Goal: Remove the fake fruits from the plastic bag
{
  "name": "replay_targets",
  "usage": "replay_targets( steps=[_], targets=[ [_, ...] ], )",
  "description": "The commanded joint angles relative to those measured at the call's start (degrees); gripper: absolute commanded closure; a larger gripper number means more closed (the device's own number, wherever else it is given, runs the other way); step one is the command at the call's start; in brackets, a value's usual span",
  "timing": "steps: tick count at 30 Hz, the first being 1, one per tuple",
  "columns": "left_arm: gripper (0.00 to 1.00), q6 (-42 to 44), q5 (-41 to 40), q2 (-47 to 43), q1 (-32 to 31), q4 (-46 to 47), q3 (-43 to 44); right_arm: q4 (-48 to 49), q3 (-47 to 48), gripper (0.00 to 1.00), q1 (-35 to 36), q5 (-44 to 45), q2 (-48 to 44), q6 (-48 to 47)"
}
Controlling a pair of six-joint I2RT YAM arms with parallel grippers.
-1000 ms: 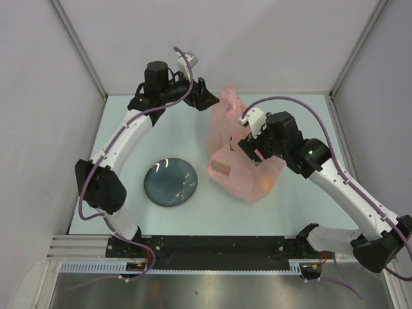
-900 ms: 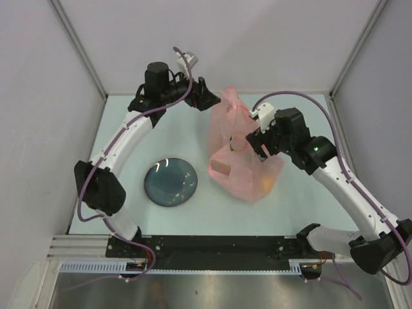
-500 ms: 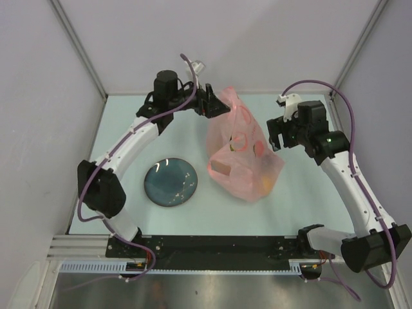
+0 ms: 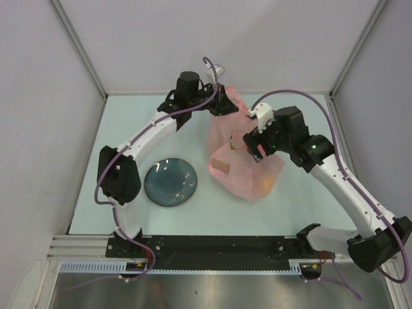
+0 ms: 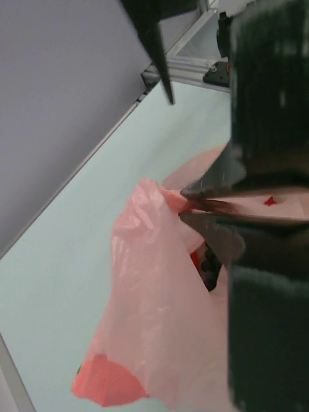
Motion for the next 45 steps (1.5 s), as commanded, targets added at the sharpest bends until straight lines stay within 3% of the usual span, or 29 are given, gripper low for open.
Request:
replay_targets(
  steps=[1,2,9,16,19,20,22,23,24,28,29,31,32,35,37,40,42,45],
  targets=[
    [0.95,-0.79,-0.37,-1.55,2.9,1.65,1.35,9.21,-1.0,0.11,8.82,0.59,1.51,-9.41],
    [1.0,-1.14,-0.45,-2.86,3.6,1.91,0.56,10.55,-1.09,0.11,10.66,0.94,2.21,-11.52],
    [1.0,-5.36,1.66,-7.52,6.68,3.76,-6.64,20.13,-2.59,0.11,20.51,3.31,9.07,-19.26],
    [1.0,-5.36,1.92,-10.6,8.53,4.64,-11.48,25.15,-3.03,0.12,21.58,7.36,16.01,-26.11],
    [1.0,-5.19,2.01,-11.04,9.14,4.64,-12.1,23.4,-2.94,0.29,21.4,7.19,17.6,-29.28],
    [1.0,-5.28,2.01,-11.05,9.49,4.55,-12.1,23.13,-2.94,0.46,21.31,7.01,17.77,-29.73],
    [1.0,-5.02,2.01,-10.87,9.76,4.64,-11.67,21.81,-2.94,0.68,20.88,6.31,17.08,-31.3],
    [1.0,-5.01,1.84,-10.52,10.11,4.64,-10.62,21.72,-2.94,0.94,20.35,6.66,15.85,-31.66],
    [1.0,-4.93,1.83,-10.0,10.29,4.72,-9.83,23.29,-2.94,1.0,19.82,8.05,14.88,-31.75],
    [1.0,-1.59,1.66,-5.52,11.51,3.67,0.0,35.84,-2.85,1.0,9.47,7.71,9.87,-29.12],
    [1.0,-0.63,2.01,-1.85,11.87,3.06,7.59,39.87,-2.68,1.0,3.62,7.89,9.69,-28.68],
    [1.0,2.53,2.1,2.29,12.74,1.47,17.2,51.04,0.56,1.0,-1.78,8.15,12.75,-27.8],
    [1.0,4.02,0.88,4.58,12.66,1.82,24.3,53.51,2.66,1.0,-6.5,8.5,14.5,-26.75],
    [1.0,7.9,-3.17,7.67,12.75,3.93,35.31,58.19,15.04,1.0,-11.72,10.08,23.29,-22.99],
    [1.0,9.4,-3.35,7.68,12.66,5.34,37.28,55.31,27.3,1.0,-15.33,10.7,28.64,-20.43],
    [1.0,9.58,-1.25,3.56,12.66,3.15,36.51,51.87,36.5,1.0,-18.67,10.44,30.43,-18.3],
    [1.0,8.61,2.09,0.57,12.57,1.31,30.9,51.87,35.65,1.0,-20.25,8.95,28.95,-19.7],
    [1.0,8.34,6.21,-6.72,11.7,-1.68,19.05,50.56,25.49,1.0,-21.4,6.84,21.93,-20.93]
  ],
)
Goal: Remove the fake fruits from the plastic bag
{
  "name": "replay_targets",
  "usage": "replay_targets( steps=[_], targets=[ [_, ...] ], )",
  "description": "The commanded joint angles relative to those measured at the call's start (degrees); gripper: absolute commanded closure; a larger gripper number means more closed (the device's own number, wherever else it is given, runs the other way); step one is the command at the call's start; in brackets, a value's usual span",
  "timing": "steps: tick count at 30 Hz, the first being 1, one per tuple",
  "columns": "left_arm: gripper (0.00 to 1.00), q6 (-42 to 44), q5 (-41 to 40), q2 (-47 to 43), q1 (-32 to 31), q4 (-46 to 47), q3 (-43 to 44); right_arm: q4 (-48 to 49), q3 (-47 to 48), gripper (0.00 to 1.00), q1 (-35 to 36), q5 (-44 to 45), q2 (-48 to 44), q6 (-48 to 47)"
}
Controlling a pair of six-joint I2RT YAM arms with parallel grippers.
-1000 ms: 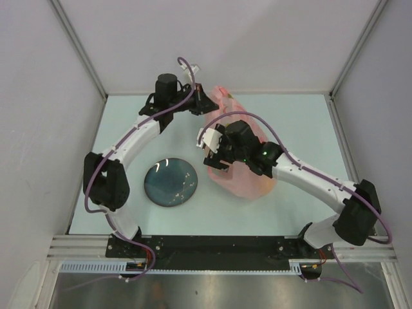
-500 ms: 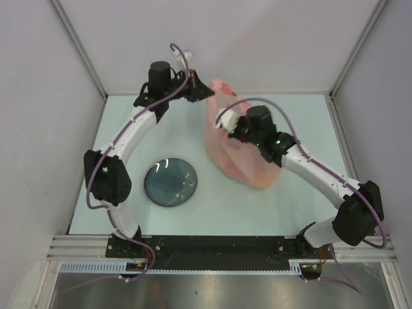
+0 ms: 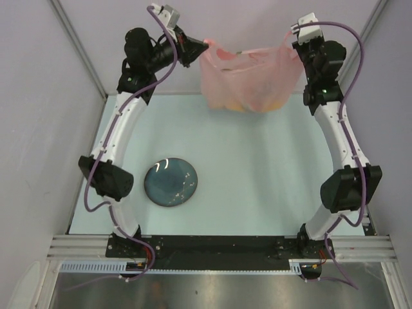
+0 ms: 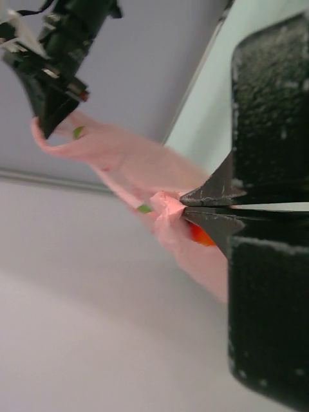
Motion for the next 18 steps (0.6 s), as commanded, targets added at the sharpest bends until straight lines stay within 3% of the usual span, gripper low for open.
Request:
replay_targets(
  steps=[1,5,8,10,11,12,14,15,18],
  targets=[
    [1.0,1.63,6.88,-12.49,-1.46,-3.55,-13.32,1.02,-9.44,1.0,-1.86,-2.8,-10.48,-0.76],
    [1.0,3.57,6.89,-19.64,-4.54,-2.85,-36.06,-9.74,-31.64,1.0,-3.88,-2.72,-22.77,0.71],
    [1.0,2.7,7.33,-19.83,-7.88,-4.07,-44.0,-16.61,-44.58,1.0,-8.7,-2.72,-27.1,5.2],
    [1.0,1.21,7.33,-19.21,-10.34,-3.82,-47.44,-19.36,-48.4,0.95,-10.56,-4.46,-30.18,5.29],
    [1.0,-0.11,7.42,-19.03,-10.95,-2.94,-48.5,-22.94,-49.19,0.84,-11.7,-6.04,-30.97,5.29],
    [1.0,-0.73,7.42,-19.21,-11.92,-2.06,-49.47,-24.19,-49.12,0.52,-12.06,-7.01,-32.8,5.21],
    [1.0,-2.83,6.63,-19.64,-12.54,-0.22,-51.32,-26.39,-48.59,0.13,-10.58,-8.25,-36.06,4.51],
    [1.0,-3.54,6.63,-19.65,-12.63,-0.04,-51.41,-26.66,-47.72,0.01,-9.61,-9.04,-37.82,3.98],
    [1.0,-4.87,5.31,-20.08,-12.63,-0.56,-50.89,-30.52,-43.69,0.0,-0.05,-11.16,-45.1,0.21]
  ],
)
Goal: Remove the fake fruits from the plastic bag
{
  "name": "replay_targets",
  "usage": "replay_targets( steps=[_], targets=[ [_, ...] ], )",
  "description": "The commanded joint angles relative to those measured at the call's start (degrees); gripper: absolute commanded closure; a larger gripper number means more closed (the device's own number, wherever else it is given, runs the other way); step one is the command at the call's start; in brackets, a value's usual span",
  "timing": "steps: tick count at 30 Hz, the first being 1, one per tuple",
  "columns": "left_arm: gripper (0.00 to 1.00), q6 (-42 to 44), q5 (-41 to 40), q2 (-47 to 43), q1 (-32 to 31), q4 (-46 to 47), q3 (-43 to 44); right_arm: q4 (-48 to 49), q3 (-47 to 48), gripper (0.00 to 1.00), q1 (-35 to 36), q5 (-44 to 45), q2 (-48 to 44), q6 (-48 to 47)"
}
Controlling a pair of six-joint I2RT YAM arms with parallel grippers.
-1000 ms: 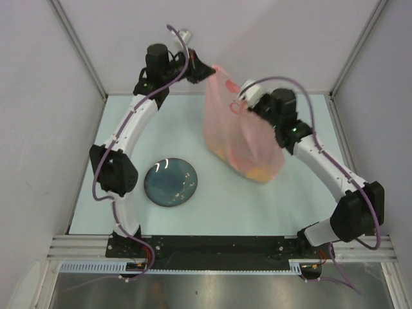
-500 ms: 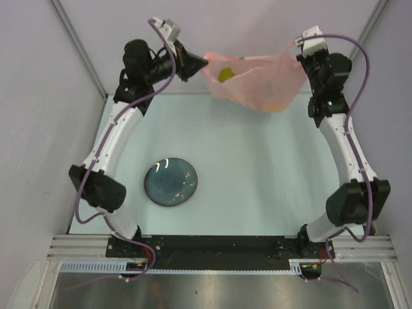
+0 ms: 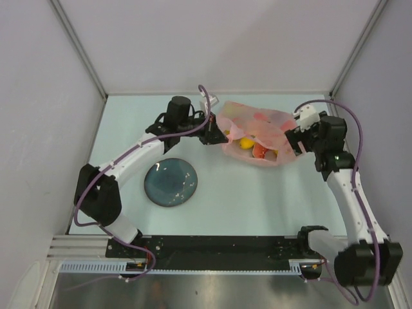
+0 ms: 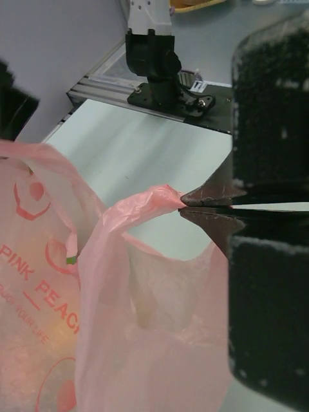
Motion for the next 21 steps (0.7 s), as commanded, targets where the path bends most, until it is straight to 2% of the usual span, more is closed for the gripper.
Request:
replay_targets(
  steps=[1,2,4,5,7,8,10,13,17,21],
  targets=[
    [1.0,-3.4,-0.94,-2.45,0.42,3.05,2.09,-4.02,7.7,0.0,13.12,-4.19,-11.97,-3.54],
    [1.0,-3.66,-1.21,-2.45,0.42,2.95,2.36,-3.94,8.05,0.01,19.25,-3.13,-12.41,-2.85],
    [1.0,-5.5,-1.3,-2.19,0.33,3.04,2.97,-3.76,8.32,0.04,24.74,-0.76,-12.33,-0.74],
    [1.0,-6.21,-1.39,-2.01,0.42,3.22,2.89,-4.02,8.32,0.1,28.33,-1.01,-11.46,1.97],
    [1.0,-8.14,-1.83,-1.57,0.42,3.74,2.1,-4.99,8.4,0.2,30.11,-2.85,-7.09,4.35],
    [1.0,-8.41,-2.26,-1.66,0.42,3.74,1.92,-4.73,8.4,0.34,30.64,-3.82,-5.49,5.59],
    [1.0,-8.59,-2.53,-1.83,0.42,3.48,1.57,-2.9,8.32,0.42,30.83,-6.28,0.03,9.54],
    [1.0,-8.59,-2.53,-2.88,0.59,3.13,1.66,0.01,8.4,0.64,30.48,-6.28,6.72,13.15],
    [1.0,-8.5,-2.88,-4.03,1.03,3.04,1.83,0.46,8.41,0.71,30.3,-8.22,11.39,14.47],
    [1.0,-7.8,-2.36,-5.08,1.21,3.04,0.87,2.38,8.4,0.72,28.63,-4.1,15.88,17.19]
  ],
)
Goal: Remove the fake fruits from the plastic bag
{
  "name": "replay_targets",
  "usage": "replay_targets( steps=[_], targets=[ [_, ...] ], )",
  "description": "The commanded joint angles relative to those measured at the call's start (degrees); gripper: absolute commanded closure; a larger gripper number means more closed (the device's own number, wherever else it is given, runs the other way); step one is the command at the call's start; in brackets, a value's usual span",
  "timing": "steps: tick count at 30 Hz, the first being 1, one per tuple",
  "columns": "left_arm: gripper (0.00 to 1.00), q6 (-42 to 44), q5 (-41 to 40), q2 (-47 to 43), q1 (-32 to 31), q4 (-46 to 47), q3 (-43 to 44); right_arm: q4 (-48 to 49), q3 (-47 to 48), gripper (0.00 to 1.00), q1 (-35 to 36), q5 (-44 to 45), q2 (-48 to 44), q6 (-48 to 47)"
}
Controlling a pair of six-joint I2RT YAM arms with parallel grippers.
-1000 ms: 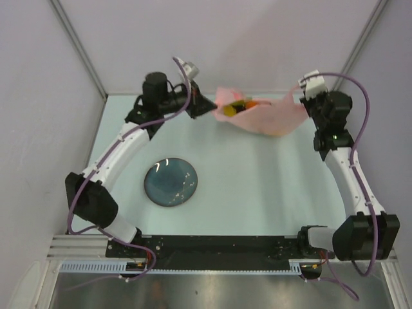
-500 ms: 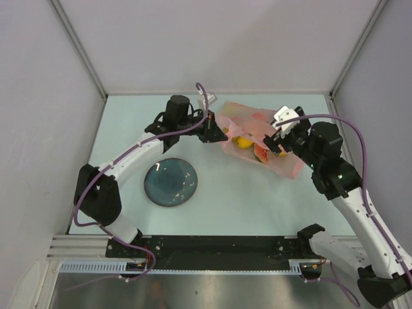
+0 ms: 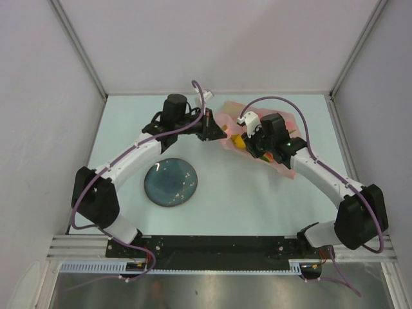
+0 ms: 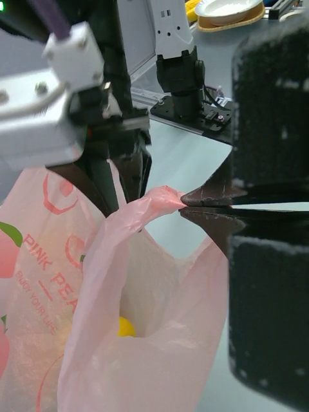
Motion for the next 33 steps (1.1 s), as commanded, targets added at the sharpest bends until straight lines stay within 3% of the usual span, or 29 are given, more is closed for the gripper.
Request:
replay_targets(
  steps=[1,6,7,10,18,21,22,27,29,32,33],
  targets=[
    [1.0,-0.5,0.35,-4.25,0.55,1.27,0.12,5.01,1.26,0.73,-2.88,2.96,2.42,5.59],
    [1.0,0.38,2.55,-6.19,0.55,1.97,-4.0,10.81,1.52,0.67,-7.02,8.15,9.35,7.62],
    [0.99,0.38,3.6,-6.36,0.55,2.24,-4.71,11.34,1.7,0.57,-7.46,8.68,10.5,7.71],
    [0.95,2.66,3.79,-6.89,0.21,2.24,-6.64,11.7,3.1,0.44,-9.22,8.51,13.67,8.94],
    [0.92,3.63,4.13,-4.7,-0.5,3.29,-7.18,13.8,4.6,0.33,-9.66,12.19,19.65,11.31],
    [0.79,3.98,4.66,-2.85,-0.5,2.86,-5.25,14.77,5.65,0.27,-10.28,14.31,22.55,12.45],
    [0.69,4.25,4.58,-2.24,-0.5,2.59,-4.72,14.95,5.91,0.26,-10.37,14.83,23.34,12.37],
    [0.53,7.67,3.17,-1.27,-0.5,-0.83,-1.03,15.3,8.11,0.26,-11.25,16.68,28.96,11.31],
    [0.51,9.25,2.99,-1.44,-0.41,-2.41,0.11,14.87,9.25,0.28,-11.42,16.42,31.15,10.0],
    [0.5,10.66,3.25,-2.67,0.11,-4.17,1.78,14.34,9.43,0.47,-11.69,14.84,32.22,7.8],
    [0.49,11.1,3.43,-3.11,0.9,-4.87,2.23,13.72,9.78,0.63,-11.77,14.06,31.79,7.45]
  ],
)
